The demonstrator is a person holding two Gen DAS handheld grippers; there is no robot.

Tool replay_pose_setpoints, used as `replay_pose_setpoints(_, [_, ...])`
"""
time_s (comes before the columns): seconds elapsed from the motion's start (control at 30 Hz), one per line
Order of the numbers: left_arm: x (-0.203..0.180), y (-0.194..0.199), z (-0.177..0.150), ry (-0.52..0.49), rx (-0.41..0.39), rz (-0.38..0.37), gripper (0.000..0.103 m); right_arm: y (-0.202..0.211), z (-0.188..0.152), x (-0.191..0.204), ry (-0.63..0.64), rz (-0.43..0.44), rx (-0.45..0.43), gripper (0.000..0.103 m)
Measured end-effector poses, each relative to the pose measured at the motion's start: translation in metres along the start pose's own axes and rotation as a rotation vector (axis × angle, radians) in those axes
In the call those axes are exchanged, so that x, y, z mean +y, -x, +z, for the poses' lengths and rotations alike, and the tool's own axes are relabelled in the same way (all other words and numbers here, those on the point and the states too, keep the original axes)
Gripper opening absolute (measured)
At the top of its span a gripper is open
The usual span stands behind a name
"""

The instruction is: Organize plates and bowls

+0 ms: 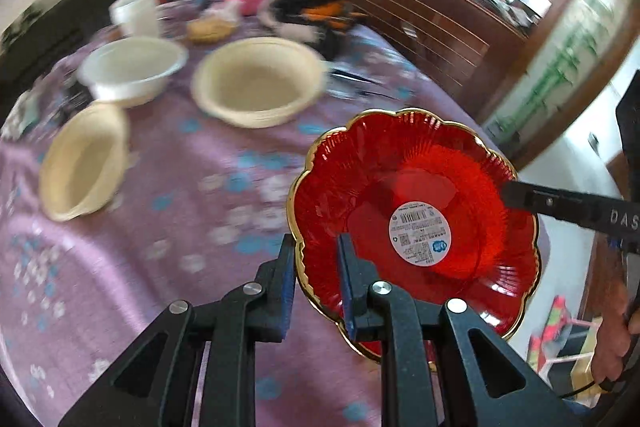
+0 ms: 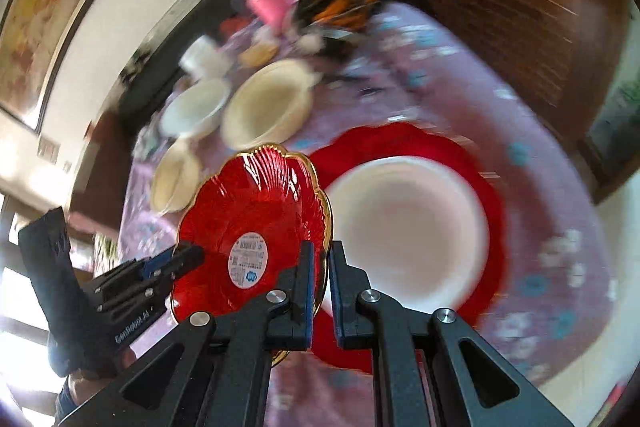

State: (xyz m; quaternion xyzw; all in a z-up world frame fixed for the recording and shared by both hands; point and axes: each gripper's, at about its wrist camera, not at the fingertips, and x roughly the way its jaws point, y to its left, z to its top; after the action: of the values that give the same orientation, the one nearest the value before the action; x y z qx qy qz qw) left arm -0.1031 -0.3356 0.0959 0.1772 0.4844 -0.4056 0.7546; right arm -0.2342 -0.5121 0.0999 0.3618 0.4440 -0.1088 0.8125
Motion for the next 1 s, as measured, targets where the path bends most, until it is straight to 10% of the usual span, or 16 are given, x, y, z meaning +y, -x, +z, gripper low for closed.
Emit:
replay_pose_setpoints(0.43, [-0.052, -0.045, 0.014, -0.027, 0.047, 0.002, 0.018, 0.005, 0.009, -0.079, -0.055, -0.081, 0.01, 0.008])
replay_pose_setpoints(1.0, [-0.04, -0.027, 0.011, 0.024, 0.012, 0.006, 0.034, 0.012, 0.016, -0.08, -0.031, -0.067, 0.035, 0.024])
